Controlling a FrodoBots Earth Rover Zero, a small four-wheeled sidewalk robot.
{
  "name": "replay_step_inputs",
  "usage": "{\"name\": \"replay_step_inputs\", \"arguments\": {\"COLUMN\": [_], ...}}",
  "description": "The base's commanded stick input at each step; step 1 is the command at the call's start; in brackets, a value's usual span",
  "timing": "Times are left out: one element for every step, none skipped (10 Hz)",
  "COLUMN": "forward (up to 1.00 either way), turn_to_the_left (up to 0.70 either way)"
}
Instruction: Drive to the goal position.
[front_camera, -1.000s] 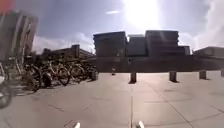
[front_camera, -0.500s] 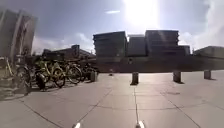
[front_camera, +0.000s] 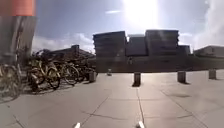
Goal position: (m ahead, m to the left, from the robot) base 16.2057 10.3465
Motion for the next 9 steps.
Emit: {"name": "replay_step_inputs", "arguments": {"forward": [0.70,0.70,0.70,0.70,0.70,0.70,0.70,0.70,0.70], "turn_to_the_left": [0.00,0.00,0.00,0.00,0.00,0.00,0.00,0.00,0.00]}}
